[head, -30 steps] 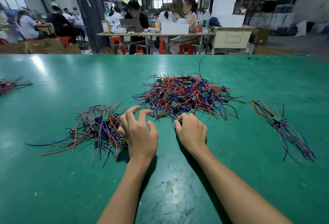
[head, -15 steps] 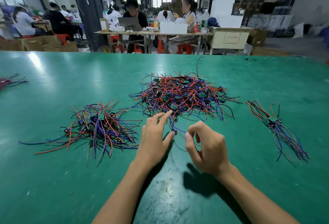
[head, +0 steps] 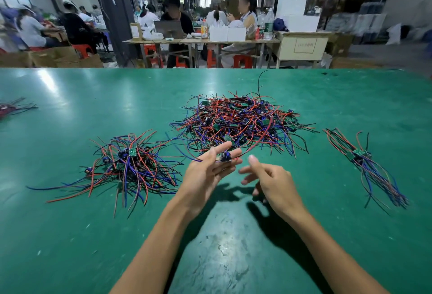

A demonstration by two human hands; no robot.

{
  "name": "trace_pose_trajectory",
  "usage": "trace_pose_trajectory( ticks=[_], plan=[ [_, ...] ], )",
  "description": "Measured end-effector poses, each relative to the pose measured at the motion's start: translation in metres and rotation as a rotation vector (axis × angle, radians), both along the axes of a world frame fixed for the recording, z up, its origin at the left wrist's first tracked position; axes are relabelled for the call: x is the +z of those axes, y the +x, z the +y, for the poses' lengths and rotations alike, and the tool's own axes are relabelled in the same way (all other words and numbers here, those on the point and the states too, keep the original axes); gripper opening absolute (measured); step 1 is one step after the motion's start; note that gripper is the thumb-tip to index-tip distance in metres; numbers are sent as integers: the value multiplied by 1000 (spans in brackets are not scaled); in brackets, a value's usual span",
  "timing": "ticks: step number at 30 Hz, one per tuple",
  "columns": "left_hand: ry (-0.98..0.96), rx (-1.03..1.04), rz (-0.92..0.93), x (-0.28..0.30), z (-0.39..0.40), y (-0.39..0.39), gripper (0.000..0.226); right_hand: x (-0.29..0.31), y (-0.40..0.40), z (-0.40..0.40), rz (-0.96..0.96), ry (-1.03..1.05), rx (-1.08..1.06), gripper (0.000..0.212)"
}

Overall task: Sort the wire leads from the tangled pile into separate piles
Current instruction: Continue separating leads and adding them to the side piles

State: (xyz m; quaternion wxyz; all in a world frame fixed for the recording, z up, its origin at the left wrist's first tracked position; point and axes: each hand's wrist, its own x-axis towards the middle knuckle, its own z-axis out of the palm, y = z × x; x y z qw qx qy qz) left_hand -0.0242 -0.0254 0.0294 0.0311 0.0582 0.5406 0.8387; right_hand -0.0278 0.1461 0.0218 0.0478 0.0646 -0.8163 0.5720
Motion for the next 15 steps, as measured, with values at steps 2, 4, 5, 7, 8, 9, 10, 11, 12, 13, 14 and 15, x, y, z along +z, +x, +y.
trace_pose_trajectory(
  ticks=[2,4,5,7,8,9,10,11,12,13,14,15],
  plan=[
    [-60,-76,30,2,2,3,39,-1,-1,-5,-76,-169,55,38],
    [-142,-114,59,3,3,4,38,-1,0,-8,-41,-290,24,31],
    [-136,-119,58,3,4,4,37,-1,0,-9,-16,-309,-12,29],
    [-95,-95,39,3,1,4,36,0,1,-8,-14,-367,-84,26],
    [-84,-72,28,2,-1,2,36,0,1,-7,-25,-406,-102,26],
    [-80,-53,16,2,-3,1,35,1,1,-6,-32,-434,-110,27],
    [-82,-43,5,2,-4,0,35,2,1,-5,-41,-453,-112,28],
    [-81,-44,-5,1,-4,0,35,2,0,-4,-56,-473,-111,29],
    [-77,-47,-14,1,-5,0,34,2,-1,-3,-78,-502,-107,30],
    [-69,-54,-21,1,-5,0,34,2,-1,-3,-103,-538,-102,31],
    [-61,-60,-26,1,-5,0,34,3,-2,-3,-126,-581,-101,30],
    [-55,-66,-29,2,-5,0,33,2,-2,-3,-142,-624,-105,28]
  ],
)
